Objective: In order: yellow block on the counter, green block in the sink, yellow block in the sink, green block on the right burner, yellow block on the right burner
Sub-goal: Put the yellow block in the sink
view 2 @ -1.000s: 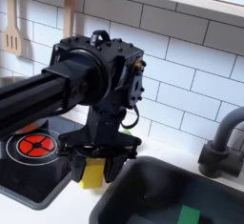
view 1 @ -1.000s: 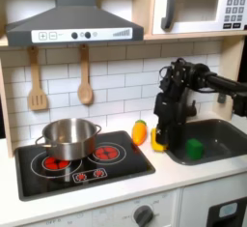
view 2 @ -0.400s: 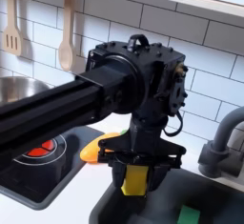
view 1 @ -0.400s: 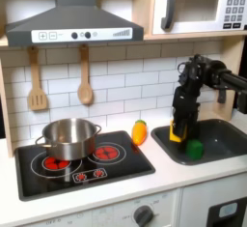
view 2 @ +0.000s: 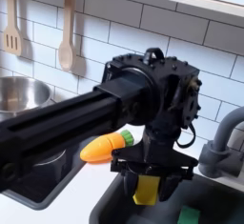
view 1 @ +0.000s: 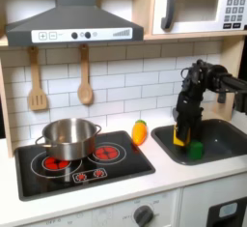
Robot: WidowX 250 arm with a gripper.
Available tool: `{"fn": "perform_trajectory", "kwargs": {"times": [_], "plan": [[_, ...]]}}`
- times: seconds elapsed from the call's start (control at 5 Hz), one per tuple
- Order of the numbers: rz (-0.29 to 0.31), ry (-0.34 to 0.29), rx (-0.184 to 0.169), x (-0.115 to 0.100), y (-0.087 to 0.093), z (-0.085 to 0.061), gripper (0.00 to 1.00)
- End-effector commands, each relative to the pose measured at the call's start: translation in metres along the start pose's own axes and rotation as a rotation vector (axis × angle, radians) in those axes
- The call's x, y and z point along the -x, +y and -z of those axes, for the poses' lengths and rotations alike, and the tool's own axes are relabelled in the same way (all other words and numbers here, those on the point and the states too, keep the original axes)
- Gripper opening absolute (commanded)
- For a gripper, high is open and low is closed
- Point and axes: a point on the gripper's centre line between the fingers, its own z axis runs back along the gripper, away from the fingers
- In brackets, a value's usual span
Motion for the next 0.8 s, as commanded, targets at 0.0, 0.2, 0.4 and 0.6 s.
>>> {"fn": "perform_trajectory", "kwargs": {"times": [0.0,0.2,0.4,0.6], "plan": [[0.022,0.01,-0.03,-0.01,-0.01,0.025,0.0],[0.023,0.021,-0.045,-0.014,-0.014,0.037,0.0],[0.043,0.041,-0.049,-0.011,-0.022,0.048,0.0],[0.062,0.057,-0.067,-0.007,-0.024,0.058,0.0]]}}
